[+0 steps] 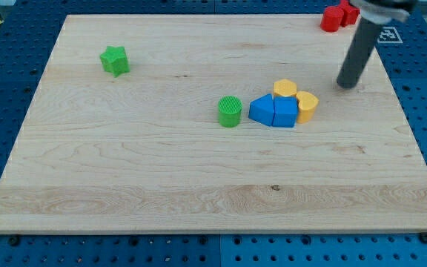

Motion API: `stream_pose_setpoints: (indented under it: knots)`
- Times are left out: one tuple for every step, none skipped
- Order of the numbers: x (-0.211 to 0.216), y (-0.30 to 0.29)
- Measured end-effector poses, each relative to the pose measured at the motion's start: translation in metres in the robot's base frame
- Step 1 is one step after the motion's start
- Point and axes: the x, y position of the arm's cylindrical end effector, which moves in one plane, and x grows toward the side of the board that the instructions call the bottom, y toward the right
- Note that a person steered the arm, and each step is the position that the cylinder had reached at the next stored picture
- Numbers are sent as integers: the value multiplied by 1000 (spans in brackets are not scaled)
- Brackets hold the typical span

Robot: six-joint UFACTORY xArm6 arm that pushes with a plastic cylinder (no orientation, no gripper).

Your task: Separate the yellow blocks from the blue blocks

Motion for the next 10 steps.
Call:
stream_pose_setpoints:
  knots:
    - [37,-14]
    - [54,-42]
    - [52,-54]
    - [48,-63]
    - [22,-63]
    - [2,-69]
    - [1,-95]
    - [1,-129]
    - [1,-162]
    - [0,-186]
